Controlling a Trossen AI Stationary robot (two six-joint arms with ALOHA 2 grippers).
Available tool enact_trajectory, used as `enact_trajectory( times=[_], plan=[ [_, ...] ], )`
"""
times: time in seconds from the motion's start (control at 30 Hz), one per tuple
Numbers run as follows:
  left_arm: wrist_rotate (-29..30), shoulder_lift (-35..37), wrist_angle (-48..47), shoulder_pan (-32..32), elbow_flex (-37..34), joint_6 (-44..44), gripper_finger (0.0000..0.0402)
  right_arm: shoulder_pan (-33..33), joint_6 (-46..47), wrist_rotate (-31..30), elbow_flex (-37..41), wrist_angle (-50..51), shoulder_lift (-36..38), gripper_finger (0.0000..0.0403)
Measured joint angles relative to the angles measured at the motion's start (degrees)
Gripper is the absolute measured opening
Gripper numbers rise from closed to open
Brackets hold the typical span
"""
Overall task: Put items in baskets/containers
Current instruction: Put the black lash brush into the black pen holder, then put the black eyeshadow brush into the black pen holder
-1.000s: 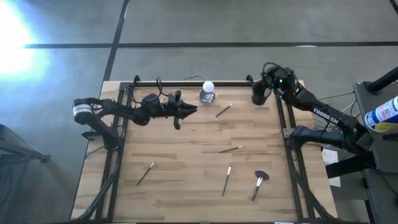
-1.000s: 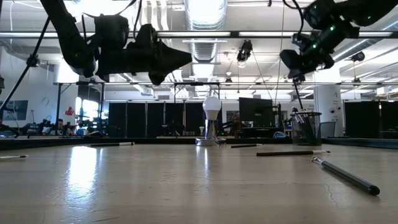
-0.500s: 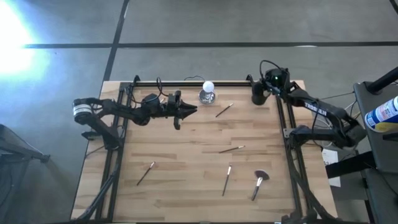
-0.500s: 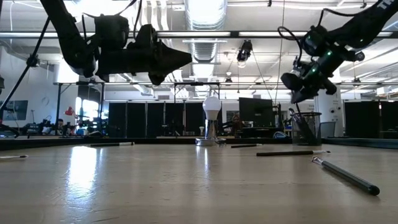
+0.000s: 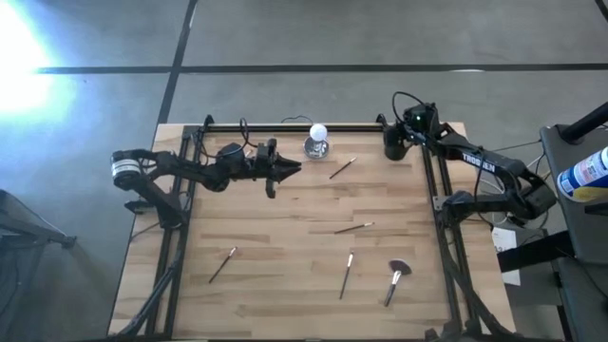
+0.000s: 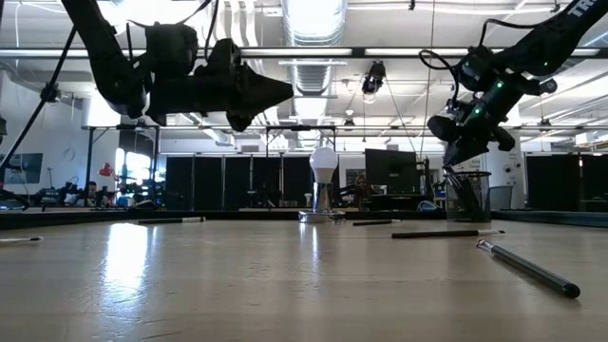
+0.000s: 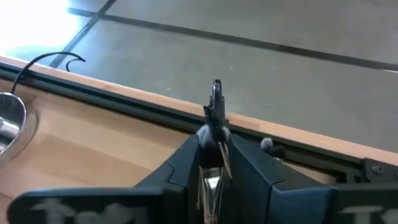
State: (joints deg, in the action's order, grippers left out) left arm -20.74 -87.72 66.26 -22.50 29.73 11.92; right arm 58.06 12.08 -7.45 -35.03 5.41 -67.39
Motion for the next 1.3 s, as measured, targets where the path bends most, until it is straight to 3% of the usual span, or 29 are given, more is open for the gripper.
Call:
enact_trajectory(
  times=[0.2,0.37,0.47,0.67,0.83,0.97,1.13,1.3],
  plan=[
    [0.01,-0.04,-0.98,0.0,-0.01,-0.24,0.0064,-0.57,-1.31,0.0,-2.5,5.02,4.7,0.0095],
    [0.02,-0.04,-2.32,0.0,-0.01,-1.49,0.0064,-5.5,-3.69,0.01,-2.61,9.56,12.36,0.0047],
    [0.05,-0.04,-3.44,0.0,-0.01,-2.26,0.0064,-11.85,-5.17,0.04,-1.09,12.88,16.9,0.0015],
    [-0.37,-0.04,-4.54,0.0,-0.01,-3.33,0.0057,-30.04,-3.32,0.23,2.43,19.38,21.27,0.001],
    [-2.4,-0.04,-7.06,0.01,-0.01,-3.25,0.0031,-44.97,4.22,0.23,5.76,19.29,20.13,0.0013],
    [-3.84,-0.04,-11.61,0.95,-0.01,-2.15,0.0013,-53.34,8.92,0.22,7.88,19.28,17.32,0.0034],
    [-3.81,-0.04,-17.78,3.53,-0.01,-2.27,0.0002,-58.75,10.2,0.14,8.38,19.26,12.29,0.0077],
    [-3.14,-0.04,-20.56,6.17,-0.01,-1.31,0.0001,-59.44,6.73,2.42,8.44,19.23,6.1,0.0112]
  ],
)
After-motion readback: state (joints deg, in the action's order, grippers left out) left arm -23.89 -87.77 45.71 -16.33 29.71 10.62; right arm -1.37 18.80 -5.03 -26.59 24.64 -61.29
